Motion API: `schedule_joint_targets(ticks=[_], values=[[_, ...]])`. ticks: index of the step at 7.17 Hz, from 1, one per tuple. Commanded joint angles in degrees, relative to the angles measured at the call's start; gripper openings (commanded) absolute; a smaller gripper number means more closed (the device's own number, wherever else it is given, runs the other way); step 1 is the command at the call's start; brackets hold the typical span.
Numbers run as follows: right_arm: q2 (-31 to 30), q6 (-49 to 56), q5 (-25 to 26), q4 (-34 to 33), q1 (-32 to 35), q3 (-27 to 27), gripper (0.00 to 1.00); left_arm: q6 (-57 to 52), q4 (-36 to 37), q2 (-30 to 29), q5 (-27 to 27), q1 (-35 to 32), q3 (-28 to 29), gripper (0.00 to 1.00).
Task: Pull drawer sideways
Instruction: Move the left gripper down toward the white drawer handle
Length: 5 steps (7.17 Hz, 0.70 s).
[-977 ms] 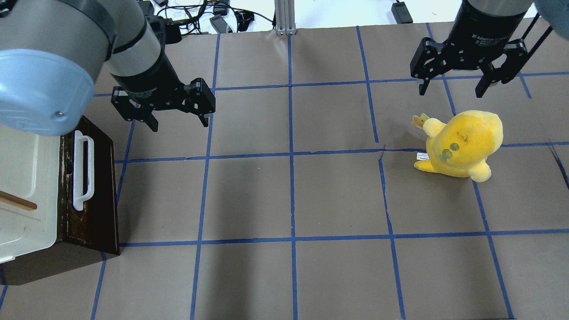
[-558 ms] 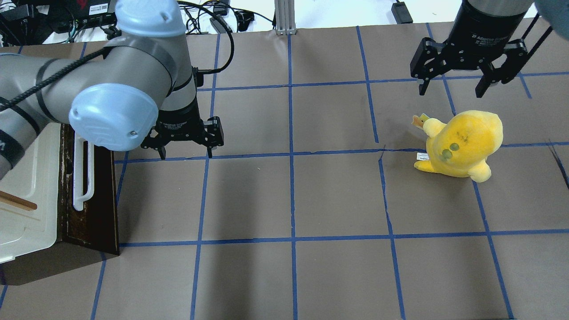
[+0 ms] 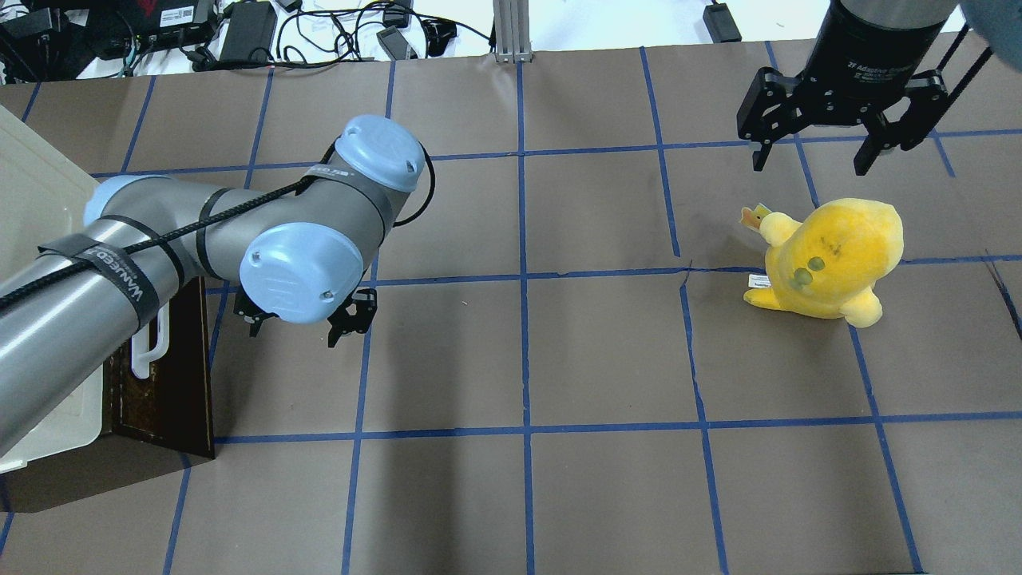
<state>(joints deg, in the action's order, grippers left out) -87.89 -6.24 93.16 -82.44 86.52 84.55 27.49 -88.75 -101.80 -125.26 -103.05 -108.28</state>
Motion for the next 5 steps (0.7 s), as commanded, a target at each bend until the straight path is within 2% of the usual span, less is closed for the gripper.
schedule_joint_targets(ticks=[1, 4, 5], values=[[0.00, 0.00, 0.00, 0.00, -0.03, 0.00, 1.00, 3.87, -5.10, -2.95, -14.96, -0.49, -2.80, 1.00], [0.00, 0.00, 0.00, 0.09, 0.06, 0.00, 1.00, 4.23, -6.42, -6.12, -24.92, -0.40, -2.72, 1.00], [0.00, 0.00, 0.00, 0.00, -0.03, 0.00, 1.00, 4.32, -6.69, -7.09, -29.82, -0.14, -2.98, 1.00]])
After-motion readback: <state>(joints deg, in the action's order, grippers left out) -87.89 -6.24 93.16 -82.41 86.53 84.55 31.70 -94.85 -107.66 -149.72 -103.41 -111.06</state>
